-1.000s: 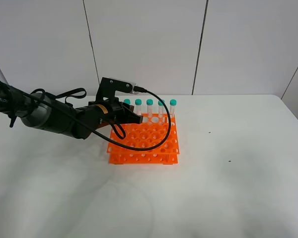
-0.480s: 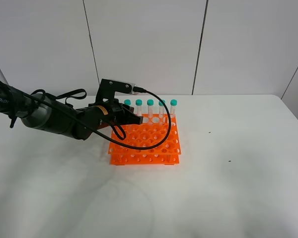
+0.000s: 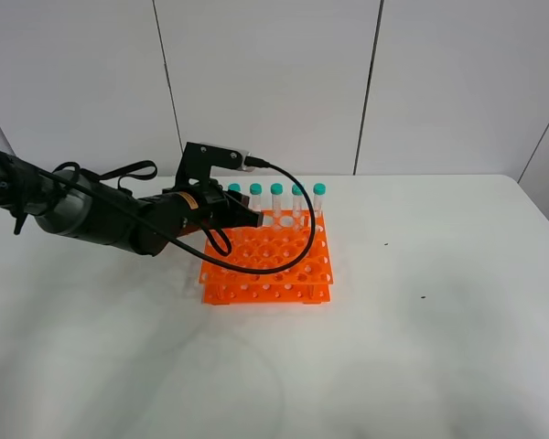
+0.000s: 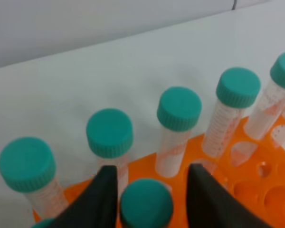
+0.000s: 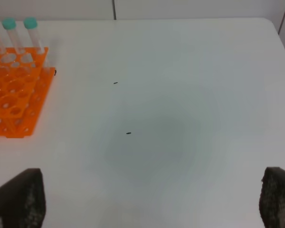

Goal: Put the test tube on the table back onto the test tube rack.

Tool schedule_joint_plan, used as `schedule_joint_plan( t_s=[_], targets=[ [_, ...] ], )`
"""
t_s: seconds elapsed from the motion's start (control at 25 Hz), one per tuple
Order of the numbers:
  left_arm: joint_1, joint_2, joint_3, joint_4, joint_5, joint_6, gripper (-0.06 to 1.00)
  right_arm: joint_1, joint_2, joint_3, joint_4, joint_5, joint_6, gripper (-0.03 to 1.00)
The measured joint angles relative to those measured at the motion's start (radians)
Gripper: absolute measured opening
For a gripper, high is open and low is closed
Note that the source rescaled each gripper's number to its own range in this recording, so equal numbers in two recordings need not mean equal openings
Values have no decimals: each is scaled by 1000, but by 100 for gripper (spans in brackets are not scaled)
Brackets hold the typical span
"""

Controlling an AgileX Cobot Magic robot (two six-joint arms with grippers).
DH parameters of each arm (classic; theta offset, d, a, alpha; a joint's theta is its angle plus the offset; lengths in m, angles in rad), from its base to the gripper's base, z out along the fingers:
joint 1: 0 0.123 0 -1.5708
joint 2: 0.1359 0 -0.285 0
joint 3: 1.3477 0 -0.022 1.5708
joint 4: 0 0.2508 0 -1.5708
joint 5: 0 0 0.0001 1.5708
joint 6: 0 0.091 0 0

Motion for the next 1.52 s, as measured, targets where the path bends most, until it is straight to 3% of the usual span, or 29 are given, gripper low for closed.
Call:
schedule_joint_plan(
  t_s=[0.36,0.52,0.68,0.76,0.96,1.12,1.32,1.52],
  targets=[
    [0,-135,0,0,66,0,39,0,0,0,0,0,0,100],
    [-2,-248,0,1,171,0,43,0,0,0,0,0,0,100],
    [-6,-366,0,1,381,0,82,0,0,0,0,0,0,100],
    [-7,-408,-11,1,540,0,94,0,0,0,0,0,0,100],
    [14,-402,-125,-3,982,-1,100,0,0,0,0,0,0,100],
    [53,-290,-306,-3,1272,-1,100,0,0,0,0,0,0,100],
    [149,-142,-488,-2,1504,-3,100,0,0,0,0,0,0,100],
    [297,-107,-508,57,1572,-8,100,0,0,0,0,0,0,100]
  ],
)
